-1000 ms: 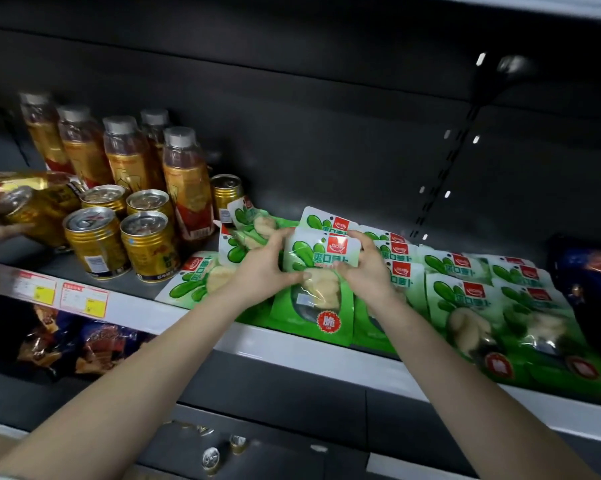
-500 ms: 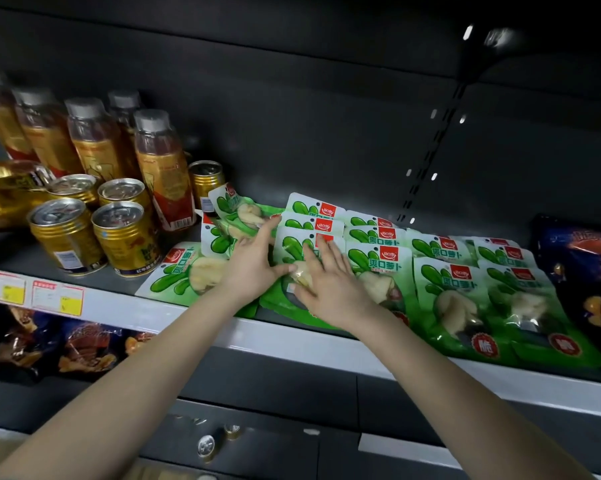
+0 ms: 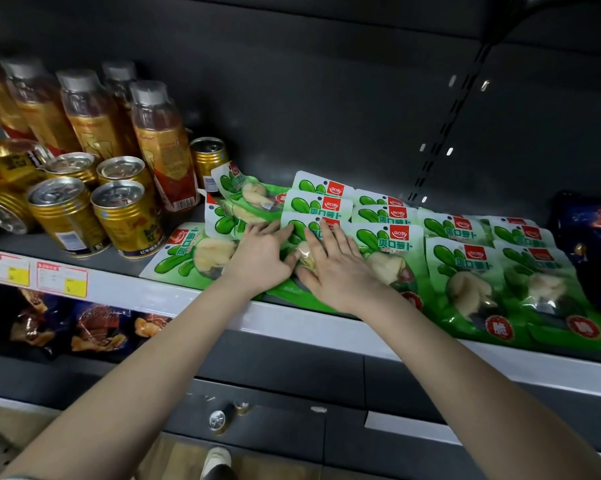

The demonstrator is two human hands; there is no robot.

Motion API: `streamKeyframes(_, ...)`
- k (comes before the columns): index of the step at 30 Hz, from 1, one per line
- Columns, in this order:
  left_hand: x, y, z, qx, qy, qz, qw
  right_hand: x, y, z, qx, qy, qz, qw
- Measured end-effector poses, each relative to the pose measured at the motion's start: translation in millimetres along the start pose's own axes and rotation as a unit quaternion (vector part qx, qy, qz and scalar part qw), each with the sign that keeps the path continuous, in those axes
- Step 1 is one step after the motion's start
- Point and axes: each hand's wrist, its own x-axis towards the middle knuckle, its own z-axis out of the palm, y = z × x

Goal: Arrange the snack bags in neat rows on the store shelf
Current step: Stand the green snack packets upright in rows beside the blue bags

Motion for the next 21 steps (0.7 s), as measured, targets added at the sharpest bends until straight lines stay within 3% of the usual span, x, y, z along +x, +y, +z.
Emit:
streamKeyframes(7,-1,1,-5,-0.047,-0.010,-0.023,0.999,-1,-1,-15,-0.013,-0.030,-0.003,0.999)
streamKeyframes(11,2,-4,-20,-0.111,0.067,-0.054,0.990,10,-4,-46,0.016,0.004,-0.001,1.000)
streamKeyframes(14,7,-17,-32,-0.092,0.112,-0.105,0.984,27,-9,-55,0.047,0.043,0.001,0.998)
streamKeyframes(21,9,-46,-43,-0.119,0.133,-0.188,0.966,65,-41,-45,0.078,0.056,-0.038,0.995)
